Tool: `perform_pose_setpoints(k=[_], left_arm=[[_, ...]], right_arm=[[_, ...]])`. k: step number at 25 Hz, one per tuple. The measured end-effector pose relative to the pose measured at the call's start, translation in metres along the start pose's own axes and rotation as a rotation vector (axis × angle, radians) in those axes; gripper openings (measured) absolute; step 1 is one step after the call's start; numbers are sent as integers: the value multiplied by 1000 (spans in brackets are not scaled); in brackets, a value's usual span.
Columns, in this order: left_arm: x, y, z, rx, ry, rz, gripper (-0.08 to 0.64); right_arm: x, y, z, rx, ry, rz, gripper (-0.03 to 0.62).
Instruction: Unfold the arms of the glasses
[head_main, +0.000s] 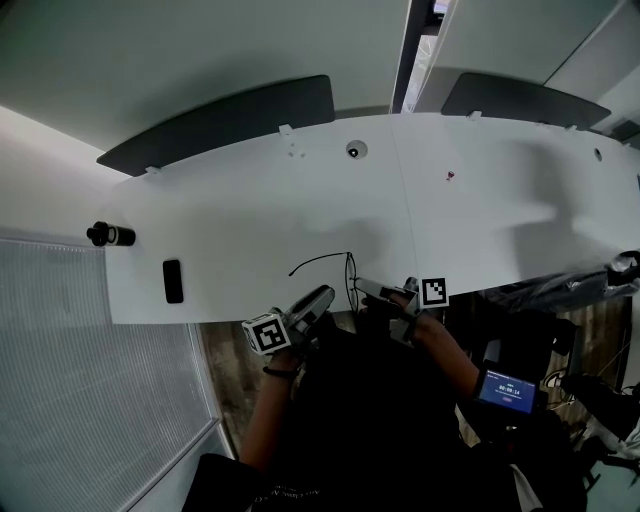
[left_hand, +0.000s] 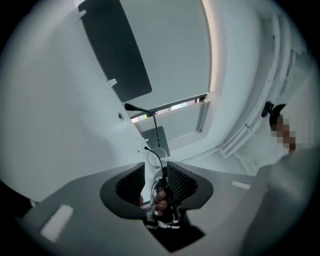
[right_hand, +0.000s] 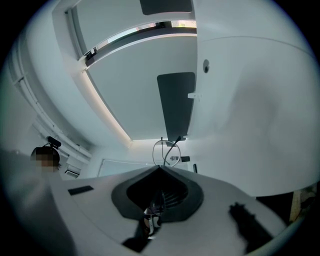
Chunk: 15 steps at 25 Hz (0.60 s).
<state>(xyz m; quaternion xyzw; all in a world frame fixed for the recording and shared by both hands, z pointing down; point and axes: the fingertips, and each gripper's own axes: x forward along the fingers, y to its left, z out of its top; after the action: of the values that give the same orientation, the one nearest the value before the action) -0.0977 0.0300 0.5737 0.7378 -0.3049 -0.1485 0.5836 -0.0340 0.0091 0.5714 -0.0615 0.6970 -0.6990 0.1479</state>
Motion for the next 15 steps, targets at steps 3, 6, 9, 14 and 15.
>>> perform_pose_setpoints(k=[3, 6, 9, 14, 15], left_arm=[[9, -10, 10, -100, -44, -57, 124], [18, -14, 9, -124, -19, -68, 125], [25, -18, 3, -113, 20, -74, 129], [34, -17, 2, -110, 15, -55, 129], [36, -17, 3, -105, 15, -52, 129]], right_arm=[[4, 0, -3, 0, 13, 3, 11], [6, 2, -2, 0, 15, 7, 11], [5, 3, 1, -6, 9, 12, 9], [5, 3, 2, -8, 8, 15, 11], [5, 3, 3, -9, 8, 16, 11]])
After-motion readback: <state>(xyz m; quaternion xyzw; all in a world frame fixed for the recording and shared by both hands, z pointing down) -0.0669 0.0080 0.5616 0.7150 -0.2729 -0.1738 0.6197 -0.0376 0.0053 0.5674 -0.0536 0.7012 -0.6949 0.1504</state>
